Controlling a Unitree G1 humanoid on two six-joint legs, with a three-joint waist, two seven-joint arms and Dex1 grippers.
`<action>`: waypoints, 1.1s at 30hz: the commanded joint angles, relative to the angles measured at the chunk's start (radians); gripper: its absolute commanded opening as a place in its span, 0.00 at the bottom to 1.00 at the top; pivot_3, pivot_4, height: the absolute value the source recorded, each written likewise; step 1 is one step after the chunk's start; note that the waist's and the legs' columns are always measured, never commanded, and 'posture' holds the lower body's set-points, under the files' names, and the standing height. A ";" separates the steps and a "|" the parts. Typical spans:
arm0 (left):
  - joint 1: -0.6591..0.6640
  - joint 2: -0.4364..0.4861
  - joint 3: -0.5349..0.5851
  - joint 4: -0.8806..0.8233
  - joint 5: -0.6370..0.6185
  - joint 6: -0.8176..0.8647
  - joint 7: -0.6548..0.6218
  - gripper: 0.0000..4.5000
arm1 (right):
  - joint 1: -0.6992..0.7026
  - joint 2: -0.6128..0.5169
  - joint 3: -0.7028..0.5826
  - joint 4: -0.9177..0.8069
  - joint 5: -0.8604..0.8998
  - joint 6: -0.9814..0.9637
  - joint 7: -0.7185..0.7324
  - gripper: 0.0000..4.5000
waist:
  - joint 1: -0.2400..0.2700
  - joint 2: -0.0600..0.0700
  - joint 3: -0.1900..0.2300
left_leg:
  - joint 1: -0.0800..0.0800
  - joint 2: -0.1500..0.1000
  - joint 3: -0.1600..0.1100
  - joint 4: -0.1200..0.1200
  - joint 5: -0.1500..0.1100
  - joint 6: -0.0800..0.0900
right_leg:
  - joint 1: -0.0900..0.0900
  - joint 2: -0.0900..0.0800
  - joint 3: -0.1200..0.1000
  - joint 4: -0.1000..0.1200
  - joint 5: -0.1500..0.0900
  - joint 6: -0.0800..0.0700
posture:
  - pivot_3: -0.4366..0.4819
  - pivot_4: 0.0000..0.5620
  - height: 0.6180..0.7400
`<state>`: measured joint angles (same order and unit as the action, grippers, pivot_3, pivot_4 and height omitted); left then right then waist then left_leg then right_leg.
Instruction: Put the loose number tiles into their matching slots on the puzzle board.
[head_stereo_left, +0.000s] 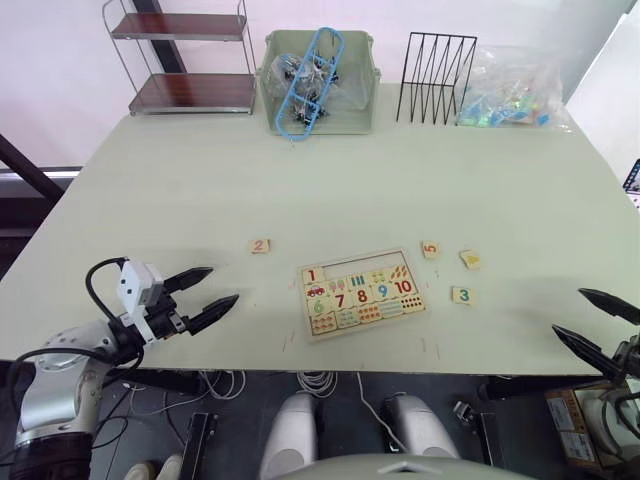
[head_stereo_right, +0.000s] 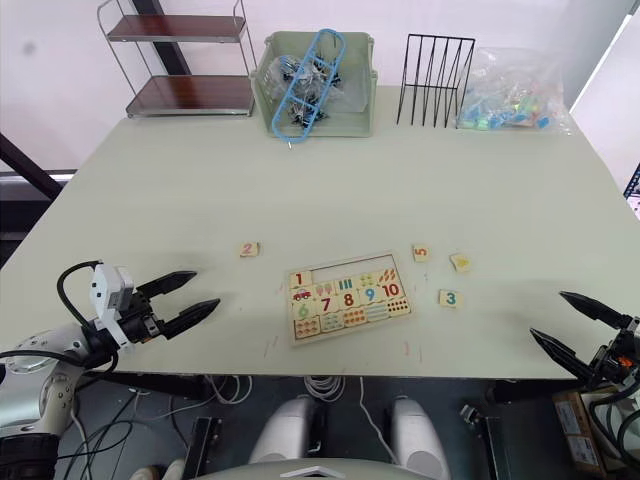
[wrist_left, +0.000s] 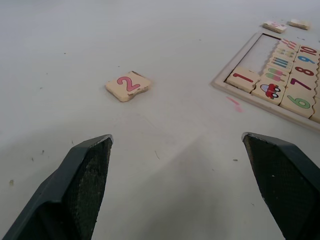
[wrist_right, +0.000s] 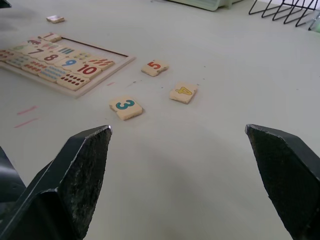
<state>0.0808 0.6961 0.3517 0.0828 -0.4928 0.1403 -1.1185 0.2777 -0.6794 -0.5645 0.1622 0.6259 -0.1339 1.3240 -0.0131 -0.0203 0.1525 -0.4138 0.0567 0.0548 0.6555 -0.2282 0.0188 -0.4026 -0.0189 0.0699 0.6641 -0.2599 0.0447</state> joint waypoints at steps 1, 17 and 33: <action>-0.018 0.020 0.003 0.007 0.003 -0.023 -0.017 0.98 | 0.005 0.000 -0.016 -0.035 0.026 0.004 0.004 1.00 | 0.000 0.000 0.000 | 0.000 0.000 0.000 0.000 0.000 0.000 | 0.000 0.000 0.000 0.000 0.000 0.000 | 0.48 0.27 1.00; -0.311 0.115 -0.093 0.338 0.087 -0.151 -0.227 0.98 | 0.041 0.016 0.016 -0.198 0.093 0.082 0.034 1.00 | 0.005 0.000 0.000 | 0.000 0.000 0.000 0.000 0.000 0.000 | 0.000 0.000 -0.001 0.000 0.000 0.000 | 0.48 0.27 1.00; -0.986 0.064 -0.365 1.102 0.402 -0.530 -0.493 0.98 | 0.118 0.082 0.013 -0.354 0.111 0.068 0.005 1.00 | 0.000 -0.001 0.001 | -0.003 -0.002 -0.004 -0.001 0.000 0.000 | 0.000 0.003 -0.002 -0.001 0.002 0.004 | 0.48 0.27 1.00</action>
<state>-0.8556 0.7546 0.0109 1.1252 -0.1338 -0.3343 -1.5772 0.3868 -0.5971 -0.5197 -0.1408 0.7131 -0.0508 1.3396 -0.0129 -0.0218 0.1531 -0.4165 0.0551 0.0509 0.6541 -0.2282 0.0189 -0.4029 -0.0159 0.0679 0.6635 -0.2579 0.0486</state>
